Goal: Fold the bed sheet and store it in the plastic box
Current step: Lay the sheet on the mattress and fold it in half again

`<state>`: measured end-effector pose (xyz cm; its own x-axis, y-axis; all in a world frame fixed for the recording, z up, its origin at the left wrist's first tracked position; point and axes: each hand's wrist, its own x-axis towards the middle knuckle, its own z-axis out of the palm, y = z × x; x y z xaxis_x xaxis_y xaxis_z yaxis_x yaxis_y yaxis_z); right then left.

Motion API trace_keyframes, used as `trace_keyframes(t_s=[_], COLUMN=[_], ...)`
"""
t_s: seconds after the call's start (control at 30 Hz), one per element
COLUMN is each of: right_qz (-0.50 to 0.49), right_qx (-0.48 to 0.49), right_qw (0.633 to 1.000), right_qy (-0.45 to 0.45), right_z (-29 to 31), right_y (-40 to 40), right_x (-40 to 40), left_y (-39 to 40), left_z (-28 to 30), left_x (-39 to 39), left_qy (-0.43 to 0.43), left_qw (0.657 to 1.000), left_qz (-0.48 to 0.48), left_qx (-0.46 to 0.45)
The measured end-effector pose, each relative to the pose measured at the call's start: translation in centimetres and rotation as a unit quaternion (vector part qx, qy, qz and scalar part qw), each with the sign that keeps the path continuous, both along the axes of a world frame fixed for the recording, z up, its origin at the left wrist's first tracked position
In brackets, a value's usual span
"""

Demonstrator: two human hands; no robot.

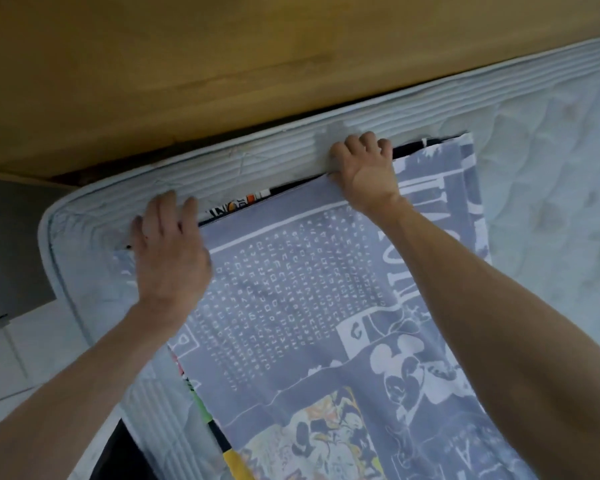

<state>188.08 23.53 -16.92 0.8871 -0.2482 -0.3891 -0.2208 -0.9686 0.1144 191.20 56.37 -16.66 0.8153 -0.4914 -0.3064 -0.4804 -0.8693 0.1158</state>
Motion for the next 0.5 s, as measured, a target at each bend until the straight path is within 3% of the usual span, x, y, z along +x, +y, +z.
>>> trace_keyframes(t_s=[0.1, 0.2, 0.27, 0.33, 0.5], right_qz=[-0.061, -0.189, -0.28, -0.304, -0.196], right_qx=[0.011, 0.001, -0.002, -0.027, -0.128], right_qw=[0.996, 0.977, 0.957, 0.952, 0.969], right_qy=[-0.06, -0.097, -0.08, -0.026, 0.078], right_z=[-0.3, -0.5, -0.7, -0.9, -1.1], right_y=[-1.3, -4.8, -8.1, -11.5, -17.2], right_x=[-1.0, -2.8, -4.1, -5.1, -5.4], left_y=[-6.7, -11.8, -13.4, -13.9, -14.1], left_z=[-1.4, -4.5, -6.7, -8.4, -10.4], left_x=[-6.5, -9.6, -9.1, -8.5, -8.9], left_qy=[0.039, 0.068, 0.038, 0.016, -0.029], left_qw=[0.965, 0.917, 0.914, 0.918, 0.915], left_qz=[-0.216, -0.384, -0.399, -0.389, -0.381], left_qx=[-0.146, -0.087, -0.059, -0.078, -0.13])
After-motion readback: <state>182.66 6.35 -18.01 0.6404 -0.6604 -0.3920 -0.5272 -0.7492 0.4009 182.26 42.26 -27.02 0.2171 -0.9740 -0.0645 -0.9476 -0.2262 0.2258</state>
